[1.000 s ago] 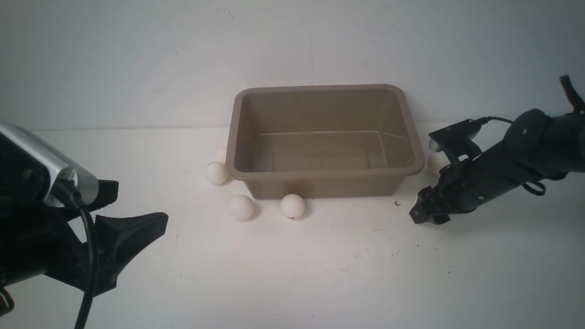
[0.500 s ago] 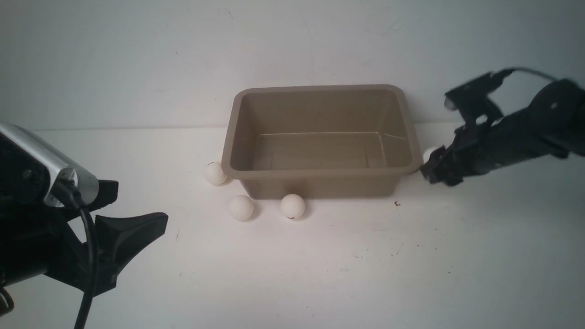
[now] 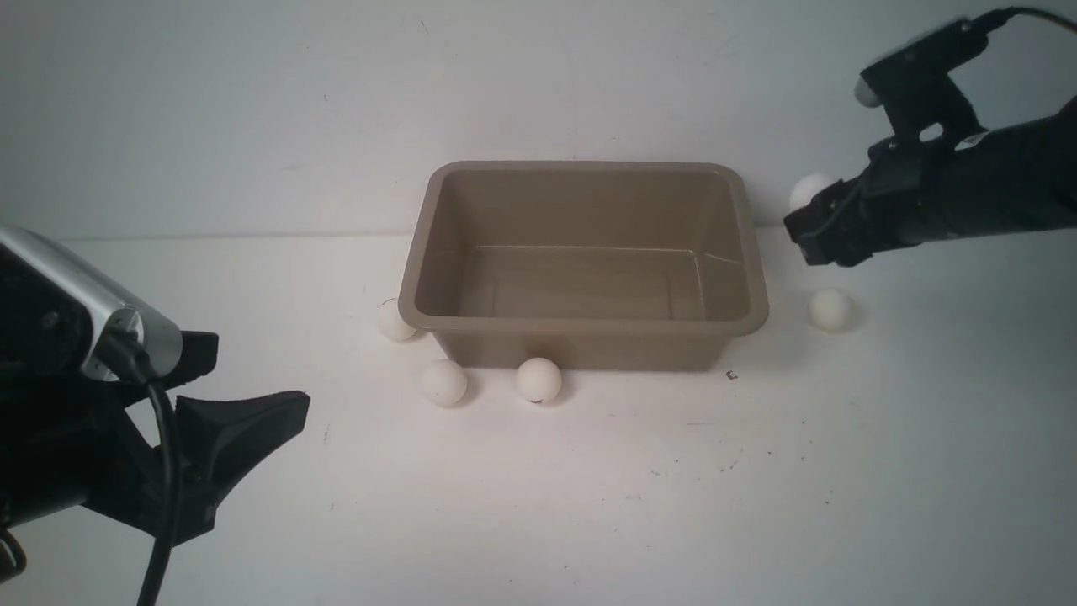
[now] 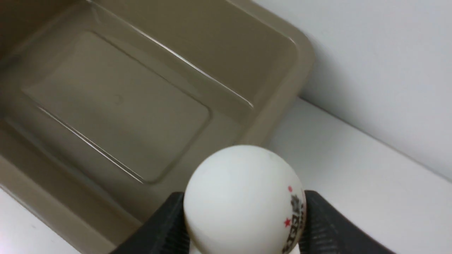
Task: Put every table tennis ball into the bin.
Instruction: Use the right arm to put the table tennis ball into the box, then use the right arm to clamp the table tennis ball closest to it
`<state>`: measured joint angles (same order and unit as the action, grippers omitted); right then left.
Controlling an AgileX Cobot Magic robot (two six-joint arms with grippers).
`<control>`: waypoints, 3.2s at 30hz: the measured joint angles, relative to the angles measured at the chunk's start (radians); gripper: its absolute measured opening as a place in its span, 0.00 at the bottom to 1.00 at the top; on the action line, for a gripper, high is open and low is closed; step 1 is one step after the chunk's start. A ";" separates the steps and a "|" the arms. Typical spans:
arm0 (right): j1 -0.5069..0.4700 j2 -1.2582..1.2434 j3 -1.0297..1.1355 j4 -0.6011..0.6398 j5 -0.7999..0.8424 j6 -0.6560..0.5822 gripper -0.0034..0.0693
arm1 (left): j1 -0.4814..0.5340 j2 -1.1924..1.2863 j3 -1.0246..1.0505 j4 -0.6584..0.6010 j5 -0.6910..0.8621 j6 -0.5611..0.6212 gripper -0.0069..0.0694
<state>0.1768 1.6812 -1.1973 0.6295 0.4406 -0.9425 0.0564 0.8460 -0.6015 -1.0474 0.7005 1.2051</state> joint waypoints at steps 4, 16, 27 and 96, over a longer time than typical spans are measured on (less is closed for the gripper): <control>0.051 0.048 -0.038 0.107 -0.003 -0.122 0.54 | 0.000 0.000 0.000 0.000 0.000 0.000 0.85; 0.066 0.337 -0.342 0.233 0.124 -0.177 0.54 | 0.000 0.000 0.000 0.000 0.001 0.000 0.85; 0.066 0.384 -0.379 0.231 0.202 -0.193 0.68 | 0.000 0.000 0.000 0.000 0.001 0.000 0.85; -0.073 0.478 -0.382 -0.549 0.277 0.422 0.64 | 0.000 0.000 0.000 -0.023 0.025 0.000 0.85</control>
<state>0.1038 2.1588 -1.5792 0.0803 0.7177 -0.5209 0.0564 0.8460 -0.6015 -1.0708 0.7257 1.2051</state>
